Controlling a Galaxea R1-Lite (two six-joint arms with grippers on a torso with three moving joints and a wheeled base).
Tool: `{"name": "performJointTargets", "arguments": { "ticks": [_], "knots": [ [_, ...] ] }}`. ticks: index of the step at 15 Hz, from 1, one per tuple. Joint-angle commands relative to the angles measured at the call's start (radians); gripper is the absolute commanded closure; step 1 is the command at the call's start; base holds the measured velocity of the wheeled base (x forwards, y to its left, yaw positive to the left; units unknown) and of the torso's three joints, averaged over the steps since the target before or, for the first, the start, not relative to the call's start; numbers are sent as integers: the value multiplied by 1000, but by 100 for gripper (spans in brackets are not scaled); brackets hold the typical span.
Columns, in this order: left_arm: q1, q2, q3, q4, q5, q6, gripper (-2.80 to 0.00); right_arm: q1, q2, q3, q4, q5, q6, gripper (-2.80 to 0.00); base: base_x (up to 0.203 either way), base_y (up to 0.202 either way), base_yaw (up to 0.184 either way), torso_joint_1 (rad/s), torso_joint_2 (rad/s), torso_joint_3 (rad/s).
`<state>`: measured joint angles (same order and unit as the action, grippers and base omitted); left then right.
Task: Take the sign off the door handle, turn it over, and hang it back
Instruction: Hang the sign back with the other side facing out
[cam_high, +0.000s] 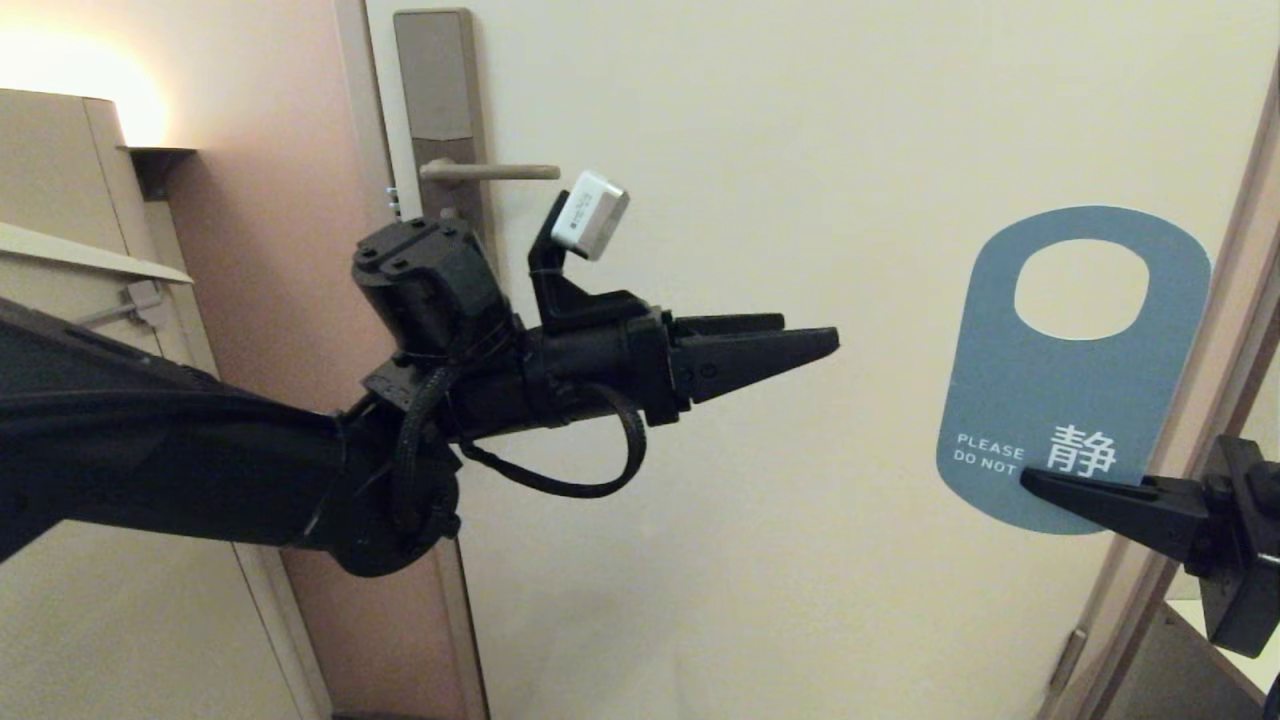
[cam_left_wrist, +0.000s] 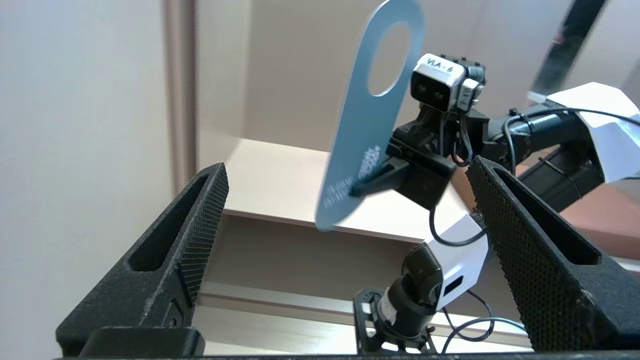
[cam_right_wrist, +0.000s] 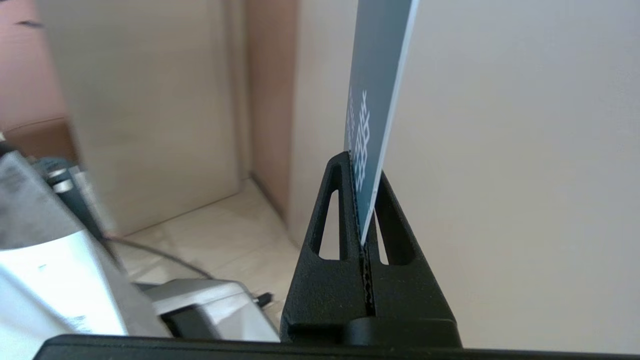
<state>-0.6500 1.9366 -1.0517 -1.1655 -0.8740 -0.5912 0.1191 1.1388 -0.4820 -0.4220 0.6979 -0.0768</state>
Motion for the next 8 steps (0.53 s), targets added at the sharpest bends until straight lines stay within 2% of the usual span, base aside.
{"name": "performJointTargets", "arguments": {
  "ticks": [1, 2, 3, 8],
  "knots": [
    [40, -84, 61, -6, -4, 3, -280, 1, -14, 6, -3, -20, -1, 0, 0, 0, 0, 0, 0, 0],
    [63, -112, 88, -5, -4, 14, -280, 1, -21, 8, -3, -38, -1, 0, 0, 0, 0, 0, 0, 0],
    [89, -142, 117, -3, -3, 28, 0, 1, -27, 12, -2, -55, -1, 0, 0, 0, 0, 0, 0, 0],
    [196, -294, 178, 115, -3, 60, 0, 1, -62, 44, -1, -75, -2, 0, 0, 0, 0, 0, 0, 0]
  ]
}}
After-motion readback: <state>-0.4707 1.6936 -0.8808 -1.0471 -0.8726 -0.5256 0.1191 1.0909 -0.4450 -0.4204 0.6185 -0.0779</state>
